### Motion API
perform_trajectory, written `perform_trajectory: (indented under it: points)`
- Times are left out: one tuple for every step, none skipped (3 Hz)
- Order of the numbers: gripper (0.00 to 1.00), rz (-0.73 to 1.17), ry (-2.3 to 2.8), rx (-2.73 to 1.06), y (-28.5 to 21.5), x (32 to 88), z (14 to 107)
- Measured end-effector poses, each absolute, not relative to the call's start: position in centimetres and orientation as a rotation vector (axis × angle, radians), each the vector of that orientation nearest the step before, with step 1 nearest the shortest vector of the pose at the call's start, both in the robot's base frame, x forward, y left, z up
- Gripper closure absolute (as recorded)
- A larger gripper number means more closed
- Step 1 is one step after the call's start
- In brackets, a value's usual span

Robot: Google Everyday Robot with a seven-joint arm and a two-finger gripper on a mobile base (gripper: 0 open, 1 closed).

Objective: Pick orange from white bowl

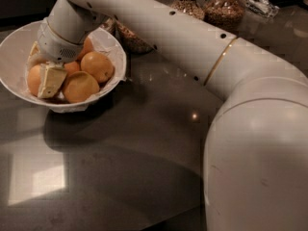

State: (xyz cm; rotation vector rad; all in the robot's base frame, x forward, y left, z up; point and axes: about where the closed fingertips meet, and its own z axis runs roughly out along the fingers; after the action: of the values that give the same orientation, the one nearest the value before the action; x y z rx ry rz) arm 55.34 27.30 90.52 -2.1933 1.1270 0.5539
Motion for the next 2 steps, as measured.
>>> perform_trajectory:
  points:
    - [1.00, 0.554, 1.127, -2.193, 27.30, 55.34, 90.52]
    - [1.00, 0.554, 1.127, -2.193, 27.30, 55.34, 90.52]
